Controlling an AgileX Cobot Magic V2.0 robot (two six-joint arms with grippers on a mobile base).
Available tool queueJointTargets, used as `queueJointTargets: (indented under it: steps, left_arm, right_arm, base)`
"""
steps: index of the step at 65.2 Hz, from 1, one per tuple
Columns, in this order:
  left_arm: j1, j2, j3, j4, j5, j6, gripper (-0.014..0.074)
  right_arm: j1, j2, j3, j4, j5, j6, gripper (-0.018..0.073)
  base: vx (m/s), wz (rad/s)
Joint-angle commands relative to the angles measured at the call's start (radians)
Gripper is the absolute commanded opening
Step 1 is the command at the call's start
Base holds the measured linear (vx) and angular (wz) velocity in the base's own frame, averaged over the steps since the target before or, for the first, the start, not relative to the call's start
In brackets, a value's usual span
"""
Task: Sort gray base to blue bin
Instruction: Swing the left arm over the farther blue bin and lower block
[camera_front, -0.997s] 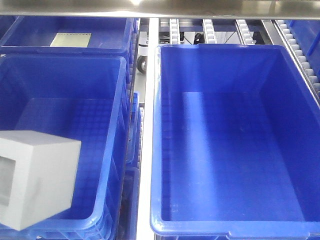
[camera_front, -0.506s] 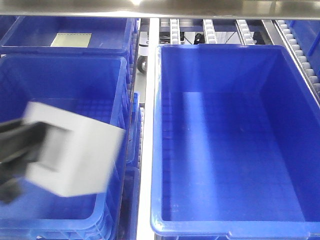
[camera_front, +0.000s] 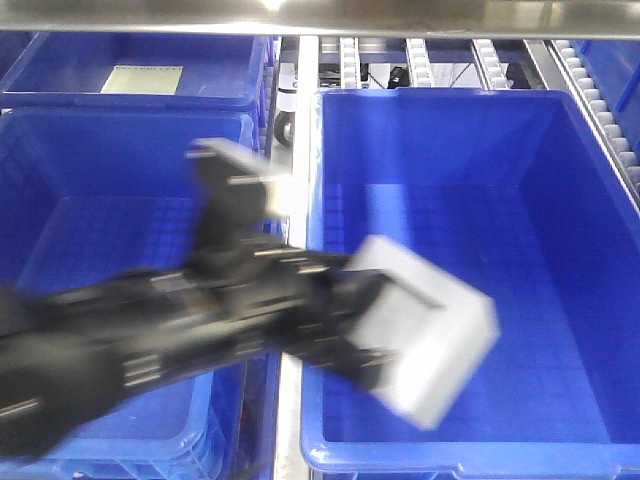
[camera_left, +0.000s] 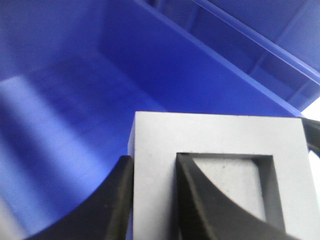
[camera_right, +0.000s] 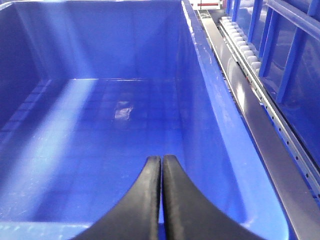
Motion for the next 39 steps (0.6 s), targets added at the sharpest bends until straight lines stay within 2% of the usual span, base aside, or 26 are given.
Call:
queueJointTargets:
  steps: [1, 10, 21, 30, 39]
  left_arm:
    - [-0.026, 0.079, -0.133, -0.016, -0.099, -0.006, -0.0006]
    - [-0.034, 0.268, -0.321, -0.016, -0.052, -0.006, -0.0005]
    - [-0.034, 0.49, -0.547, -0.013, 0.076, -0.006, 0.0004]
    - [-0.034, 0.619, -0.644, -0.013, 0.115, -0.006, 0.0008]
    - [-0.034, 0.681, -0.652, -0.013, 0.11, -0.006, 0.002]
  right_arm:
    - [-0.002, 0.018, 0.002, -0.008, -0.061, -0.012, -0.0005]
    - [-0.002, 0.018, 0.002, -0.008, -0.061, -0.012, -0.0005]
    - [-0.002, 0.018, 0.002, -0.008, -0.061, -0.012, -0.0005]
    - [-0.002, 0.018, 0.002, -0.008, -0.061, -0.012, -0.0005]
    - [-0.002, 0.018, 0.002, -0.008, -0.061, -0.012, -0.0005]
  base:
    - [0.0, 0.0]
    - [0.0, 0.0]
    - [0.0, 0.0]
    - [0.0, 0.0]
    - [0.0, 0.0]
